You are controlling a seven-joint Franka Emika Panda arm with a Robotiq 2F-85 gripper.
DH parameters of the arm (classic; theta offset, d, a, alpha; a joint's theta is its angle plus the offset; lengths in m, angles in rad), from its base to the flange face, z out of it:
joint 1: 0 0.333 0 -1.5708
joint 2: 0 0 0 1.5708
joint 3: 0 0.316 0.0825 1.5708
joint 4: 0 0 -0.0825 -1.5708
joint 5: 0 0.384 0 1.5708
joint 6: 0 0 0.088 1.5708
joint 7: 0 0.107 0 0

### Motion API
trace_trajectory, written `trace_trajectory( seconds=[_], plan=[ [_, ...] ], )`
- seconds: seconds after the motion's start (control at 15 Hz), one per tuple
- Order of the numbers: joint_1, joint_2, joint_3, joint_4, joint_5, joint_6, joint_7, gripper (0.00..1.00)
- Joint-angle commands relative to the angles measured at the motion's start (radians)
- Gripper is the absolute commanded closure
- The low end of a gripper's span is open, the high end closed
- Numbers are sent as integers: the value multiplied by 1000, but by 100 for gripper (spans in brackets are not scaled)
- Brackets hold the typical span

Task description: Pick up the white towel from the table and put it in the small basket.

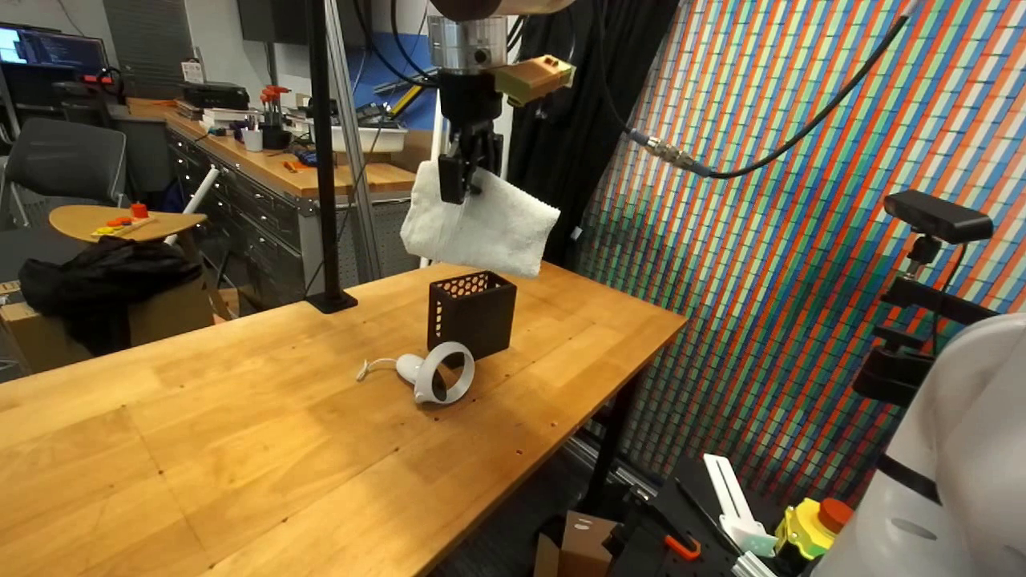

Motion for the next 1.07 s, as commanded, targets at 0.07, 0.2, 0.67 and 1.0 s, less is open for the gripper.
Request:
trace_trajectory(
  seconds=[0.07,0.2,0.67,1.0],
  plan=[
    [-42,-2,-51,1,29,24,-149,100],
    [-57,18,-70,15,35,19,-202,100],
    [-72,109,-73,104,77,-15,-279,100],
    [-83,168,-68,168,89,5,-305,100]
  ],
)
